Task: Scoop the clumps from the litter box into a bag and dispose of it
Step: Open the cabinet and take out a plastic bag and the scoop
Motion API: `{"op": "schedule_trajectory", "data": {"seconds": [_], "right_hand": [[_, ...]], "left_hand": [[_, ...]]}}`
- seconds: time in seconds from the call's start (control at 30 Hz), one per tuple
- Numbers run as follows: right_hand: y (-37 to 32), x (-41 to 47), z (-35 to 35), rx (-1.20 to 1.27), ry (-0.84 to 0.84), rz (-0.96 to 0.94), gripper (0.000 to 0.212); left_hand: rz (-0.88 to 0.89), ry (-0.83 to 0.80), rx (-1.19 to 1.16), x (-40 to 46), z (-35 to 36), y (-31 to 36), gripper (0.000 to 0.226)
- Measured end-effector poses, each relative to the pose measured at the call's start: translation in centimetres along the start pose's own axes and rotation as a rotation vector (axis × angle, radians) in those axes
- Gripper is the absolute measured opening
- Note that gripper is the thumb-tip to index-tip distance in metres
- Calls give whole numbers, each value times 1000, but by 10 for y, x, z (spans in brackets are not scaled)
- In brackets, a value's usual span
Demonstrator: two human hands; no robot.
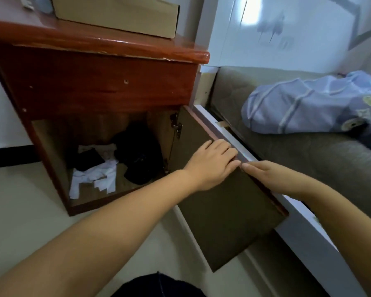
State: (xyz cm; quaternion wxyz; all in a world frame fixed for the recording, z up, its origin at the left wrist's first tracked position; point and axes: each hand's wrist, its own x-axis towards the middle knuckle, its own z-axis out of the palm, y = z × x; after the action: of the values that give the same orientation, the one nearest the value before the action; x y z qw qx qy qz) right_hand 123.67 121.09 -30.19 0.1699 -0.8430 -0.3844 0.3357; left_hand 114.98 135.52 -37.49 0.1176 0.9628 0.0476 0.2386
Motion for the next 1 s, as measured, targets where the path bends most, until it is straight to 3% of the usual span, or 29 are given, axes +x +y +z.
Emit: {"op": "schedule_trajectory", "data": {"seconds": [0.07,0.13,0.2,0.27,0.37,0.6,0.7,0.8,0.9,1.0], "right_hand": [[-4,4,12,155,-38,-51,35],[-10,22,24,179,89,-168,39],[-25,44,35,107,231,-308,46],[-47,65,50,-18,263,-476,50],[-72,95,76,-250,288,-663,54],[-118,145,122,-359,558,-781,56],[-127,159,134,-360,640,-799,57],[-130,177,138,-430,675,-815,60],[-132,196,142,-521,708,-823,61],[-122,216,152,-626,688,-824,62]], "left_hand": [[-41,-11,-96,-19,-9,0,39],[-145,-52,-218,-38,-22,2,42],[-249,-112,-288,-53,-40,0,39],[-333,-174,-367,-65,-59,-8,35],[-461,-277,-408,-84,-83,-23,58],[-669,-347,99,-146,-136,-97,53],[-602,-403,217,-153,-150,-123,54],[-464,-349,537,-155,-146,-152,55],[-460,-311,617,-162,-146,-180,54],[-379,-452,801,-182,-131,-197,54]]}}
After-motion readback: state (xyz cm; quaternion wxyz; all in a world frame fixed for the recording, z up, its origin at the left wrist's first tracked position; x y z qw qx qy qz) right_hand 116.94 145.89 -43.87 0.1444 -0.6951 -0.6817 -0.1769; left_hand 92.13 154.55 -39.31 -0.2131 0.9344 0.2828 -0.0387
